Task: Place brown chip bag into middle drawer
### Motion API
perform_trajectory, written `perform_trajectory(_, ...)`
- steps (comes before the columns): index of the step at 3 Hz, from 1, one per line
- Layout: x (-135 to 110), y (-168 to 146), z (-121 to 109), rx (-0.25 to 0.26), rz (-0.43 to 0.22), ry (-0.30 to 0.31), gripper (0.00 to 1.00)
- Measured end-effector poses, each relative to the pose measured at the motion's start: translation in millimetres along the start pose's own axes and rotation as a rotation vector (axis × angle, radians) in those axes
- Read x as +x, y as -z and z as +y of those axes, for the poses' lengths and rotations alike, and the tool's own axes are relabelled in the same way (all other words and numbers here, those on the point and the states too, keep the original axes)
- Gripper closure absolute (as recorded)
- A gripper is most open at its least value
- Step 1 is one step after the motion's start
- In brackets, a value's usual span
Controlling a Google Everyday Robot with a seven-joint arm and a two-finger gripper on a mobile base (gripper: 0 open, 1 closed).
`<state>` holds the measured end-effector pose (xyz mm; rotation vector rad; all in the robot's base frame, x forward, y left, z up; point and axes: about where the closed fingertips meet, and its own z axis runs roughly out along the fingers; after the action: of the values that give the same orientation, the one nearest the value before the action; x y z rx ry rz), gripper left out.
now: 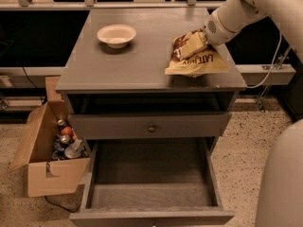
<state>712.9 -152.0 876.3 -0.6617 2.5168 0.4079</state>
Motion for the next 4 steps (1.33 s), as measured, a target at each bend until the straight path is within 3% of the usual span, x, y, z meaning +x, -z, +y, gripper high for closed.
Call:
perform_trajectory(1, -7, 11, 15, -0.046, -0.051, 0.056, 0.81)
perform_trajectory(2, -15, 48, 38, -0.117, -0.189, 0.154, 1.00)
perform_trajectory(3, -10, 95, 66, -0.200, -0.318, 0.293, 1.00)
perform_trajectory(4, -9, 96, 68, -0.199, -0.334, 0.365, 1.00)
